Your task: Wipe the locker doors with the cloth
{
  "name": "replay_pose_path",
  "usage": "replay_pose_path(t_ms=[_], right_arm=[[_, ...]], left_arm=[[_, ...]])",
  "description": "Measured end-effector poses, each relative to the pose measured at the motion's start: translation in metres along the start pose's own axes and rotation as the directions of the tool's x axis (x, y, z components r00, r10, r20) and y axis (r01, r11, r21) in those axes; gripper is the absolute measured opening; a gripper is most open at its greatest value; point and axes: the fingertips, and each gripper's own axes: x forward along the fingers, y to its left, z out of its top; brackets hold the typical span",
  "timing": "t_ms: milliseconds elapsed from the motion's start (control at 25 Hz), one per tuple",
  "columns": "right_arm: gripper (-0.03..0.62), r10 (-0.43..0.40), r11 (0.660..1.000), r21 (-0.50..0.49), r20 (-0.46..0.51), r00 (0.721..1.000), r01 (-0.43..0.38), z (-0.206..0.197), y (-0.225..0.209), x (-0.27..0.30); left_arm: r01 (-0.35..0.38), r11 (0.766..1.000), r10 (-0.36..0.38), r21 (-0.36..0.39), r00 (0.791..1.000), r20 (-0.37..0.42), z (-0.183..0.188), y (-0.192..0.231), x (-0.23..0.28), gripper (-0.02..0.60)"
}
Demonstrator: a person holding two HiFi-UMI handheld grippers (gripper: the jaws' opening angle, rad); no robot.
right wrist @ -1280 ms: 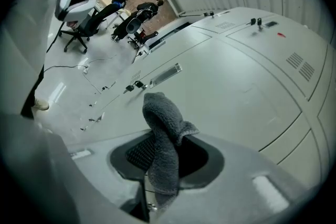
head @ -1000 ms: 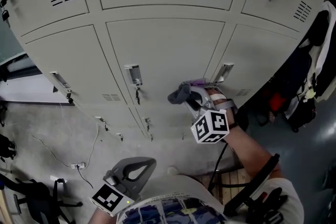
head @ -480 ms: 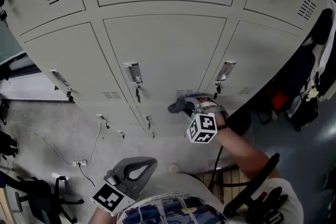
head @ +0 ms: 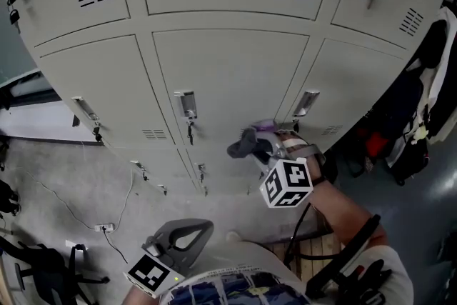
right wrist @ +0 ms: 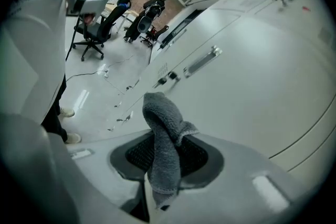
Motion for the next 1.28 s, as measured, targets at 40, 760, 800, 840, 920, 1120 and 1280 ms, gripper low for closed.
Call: replay_pose_path(t_ms=[40, 760, 800, 840, 920, 1120, 1280], right_arm=[[0.114, -0.036, 0.999, -0.013, 0.018, 0.999, 0.036, 0.012, -0.016, -0.014], [0.115, -0.455, 0.875, -0.134, 0.101, 0.885, 0.465, 0.099, -0.198, -0.118], [0.115, -0.447, 0.88, -0.135, 0.094, 0.889, 0.456, 0.095, -0.195, -0.114], [0.115, -0.439, 0.884, -0.134, 0.089, 0.894, 0.447, 0.093, -0.191, -0.11], [0.115, -0.423, 0.893, -0.133, 0.083, 0.902, 0.431, 0.088, -0.183, -0.103], [0.115, -0.364, 0.922, -0.124, 0.056, 0.93, 0.368, 0.072, -0.155, -0.079], [0.115, -0.286, 0.953, -0.099, 0.035, 0.958, 0.288, 0.053, -0.12, -0.05]], left_arm=[[0.004, 1.0, -0.004, 0.003, 1.0, 0.002, 0.0, -0.001, -0.001, 0.003], [-0.007, 1.0, 0.006, 0.012, 0.999, 0.033, 0.0, -0.009, -0.024, 0.003], [-0.008, 1.0, 0.008, 0.011, 0.999, 0.035, 0.0, -0.009, -0.025, 0.003], [-0.01, 1.0, 0.01, 0.008, 0.999, 0.036, 0.0, -0.008, -0.026, 0.003], [-0.015, 1.0, 0.015, 0.002, 0.999, 0.033, -0.002, -0.007, -0.028, 0.003], [-0.014, 1.0, 0.014, 0.007, 1.0, 0.027, -0.002, -0.007, -0.026, 0.003], [-0.015, 1.0, 0.015, 0.008, 1.0, 0.022, -0.003, -0.006, -0.024, 0.003]])
